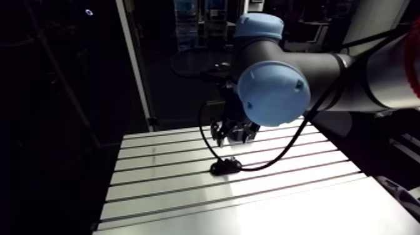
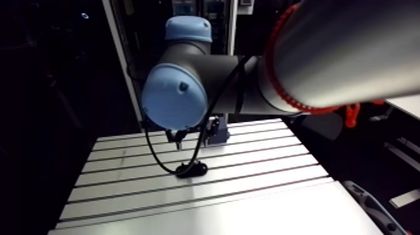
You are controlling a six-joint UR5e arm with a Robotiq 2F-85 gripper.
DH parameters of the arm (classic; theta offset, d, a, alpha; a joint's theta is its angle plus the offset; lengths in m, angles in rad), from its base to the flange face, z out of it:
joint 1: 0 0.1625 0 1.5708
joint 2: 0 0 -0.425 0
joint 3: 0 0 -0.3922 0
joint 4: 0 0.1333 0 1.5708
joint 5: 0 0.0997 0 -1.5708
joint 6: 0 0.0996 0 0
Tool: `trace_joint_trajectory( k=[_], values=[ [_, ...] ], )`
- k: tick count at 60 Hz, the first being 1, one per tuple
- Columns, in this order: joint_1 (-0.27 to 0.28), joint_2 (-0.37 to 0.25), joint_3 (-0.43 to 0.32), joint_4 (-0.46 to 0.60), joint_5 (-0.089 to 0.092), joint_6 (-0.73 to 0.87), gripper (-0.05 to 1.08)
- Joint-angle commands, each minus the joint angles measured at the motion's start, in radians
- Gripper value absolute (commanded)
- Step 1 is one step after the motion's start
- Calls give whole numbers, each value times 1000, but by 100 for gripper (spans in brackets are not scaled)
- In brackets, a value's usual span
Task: Pick up the M10 bolt and insert it into the hole until fully seated.
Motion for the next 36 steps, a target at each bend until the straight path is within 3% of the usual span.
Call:
trace_joint_trajectory(
  k=[1,11,36],
  values=[
    [-3,22,21,-45,-19,-1,29],
    [-3,29,35,-74,-43,-3,31],
    [-5,43,44,-86,-39,-8,34]
  ],
)
